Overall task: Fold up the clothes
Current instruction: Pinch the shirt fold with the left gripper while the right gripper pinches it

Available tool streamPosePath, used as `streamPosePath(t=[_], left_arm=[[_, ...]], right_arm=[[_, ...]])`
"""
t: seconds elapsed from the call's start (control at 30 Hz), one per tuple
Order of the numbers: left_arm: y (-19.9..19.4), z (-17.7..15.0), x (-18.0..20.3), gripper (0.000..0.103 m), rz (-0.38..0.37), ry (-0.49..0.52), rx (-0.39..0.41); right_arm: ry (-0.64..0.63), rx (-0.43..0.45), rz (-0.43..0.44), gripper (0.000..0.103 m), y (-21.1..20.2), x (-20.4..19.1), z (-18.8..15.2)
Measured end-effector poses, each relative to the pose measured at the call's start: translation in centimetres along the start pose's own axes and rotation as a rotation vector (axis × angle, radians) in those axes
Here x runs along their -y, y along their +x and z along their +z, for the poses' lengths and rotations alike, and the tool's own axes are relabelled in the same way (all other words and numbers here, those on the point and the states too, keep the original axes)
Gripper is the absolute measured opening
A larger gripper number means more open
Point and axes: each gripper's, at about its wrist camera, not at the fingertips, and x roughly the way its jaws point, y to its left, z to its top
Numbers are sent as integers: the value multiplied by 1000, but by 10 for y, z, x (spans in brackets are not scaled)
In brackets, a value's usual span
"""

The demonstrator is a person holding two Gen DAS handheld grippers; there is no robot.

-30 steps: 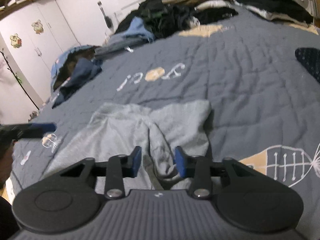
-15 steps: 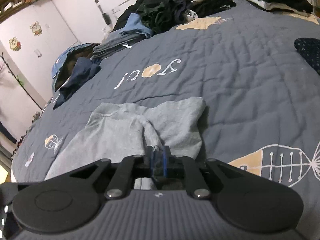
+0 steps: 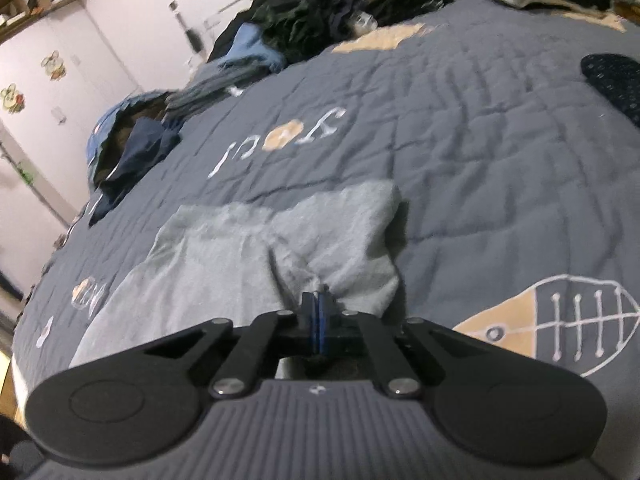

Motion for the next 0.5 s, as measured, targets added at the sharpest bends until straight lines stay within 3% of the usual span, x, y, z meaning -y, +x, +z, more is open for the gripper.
streamPosePath(t=[0.07,0.13,0.23,0.37,0.5], left_arm=[[-8,-2,1,3,-53,-10,9],[-13,-4,3,3,-82,12,13],[-13,-7,0,3,-82,12,1],[-15,-8,1,5,-41,7,6],[-15,-7,4,27,-17,2,13]], right_arm=[[18,37,-19,1,-4,3,3],[33,79,-45,0,-8,5,6],[49,136,-101,0,-9,6,9],[38,112,-58,2,-10,5,13],[-18,115,-58,6,-22,1,18]])
